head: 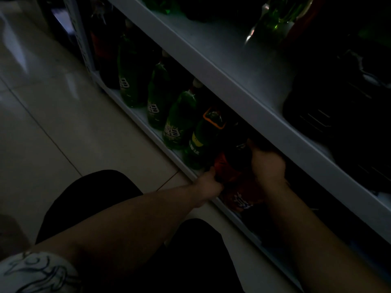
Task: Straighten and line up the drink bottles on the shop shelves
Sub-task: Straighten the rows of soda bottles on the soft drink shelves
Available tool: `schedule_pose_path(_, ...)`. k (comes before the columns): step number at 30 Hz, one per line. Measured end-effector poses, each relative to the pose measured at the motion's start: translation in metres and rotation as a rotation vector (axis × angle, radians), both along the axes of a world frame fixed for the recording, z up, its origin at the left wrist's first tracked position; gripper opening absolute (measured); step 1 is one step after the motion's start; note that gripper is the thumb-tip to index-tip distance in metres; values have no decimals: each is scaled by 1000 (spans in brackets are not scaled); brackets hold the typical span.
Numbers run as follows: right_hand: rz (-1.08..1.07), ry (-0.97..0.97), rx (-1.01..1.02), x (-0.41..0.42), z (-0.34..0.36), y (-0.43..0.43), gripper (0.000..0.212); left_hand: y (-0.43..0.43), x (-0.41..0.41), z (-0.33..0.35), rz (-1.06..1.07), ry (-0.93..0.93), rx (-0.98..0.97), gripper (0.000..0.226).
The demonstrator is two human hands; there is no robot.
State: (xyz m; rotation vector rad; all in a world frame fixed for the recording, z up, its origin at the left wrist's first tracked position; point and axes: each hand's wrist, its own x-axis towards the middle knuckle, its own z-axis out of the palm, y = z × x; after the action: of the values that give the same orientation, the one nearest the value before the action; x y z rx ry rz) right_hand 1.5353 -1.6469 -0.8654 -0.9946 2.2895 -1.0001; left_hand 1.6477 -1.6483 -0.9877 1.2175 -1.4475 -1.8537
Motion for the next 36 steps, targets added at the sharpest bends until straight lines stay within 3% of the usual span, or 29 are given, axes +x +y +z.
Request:
schedule_pose_path(1,-18,-19,-37,-4,-5,-2,47,-1,2,0,-22,14,2,61)
schedule_pose_path(3,-10,125,4,4,-6,1,56,-3,5,-1,-71,49,60,74)
schedule_pose_path(7,-16,139,37,0,-13,-2,59,-1,7,-4,-155,45,194,105)
schedule_pose_path(10,-13,149,30,-3,-15,-4,62,-1,9,-2,-169,24,185,115)
schedule_pose_path(16,31,179,18,2,-10,0,61,-3,10,4,-251,-114,73,102)
schedule_pose_path(20,116,234,-109,13,-9,18,52,-11,12,19,-267,-132,27,87)
schedule_pose_path(23,141,359,-310,40,-16,46,51,-30,18,27,-423,-385,-125,56)
schedule_pose_path(25,241,444,-467,61,-20,57,48,-48,31,37,-429,-541,-276,47)
schedule_pose_path(30,590,503,-716,94,6,14,25,-93,74,52,-114,-730,-297,36)
schedule_pose_path(32,638,460,-769,105,32,-19,23,-105,91,62,111,-673,-271,33)
schedule_pose_path(36,573,281,-761,133,89,-89,14,-122,125,88,569,-357,-264,13)
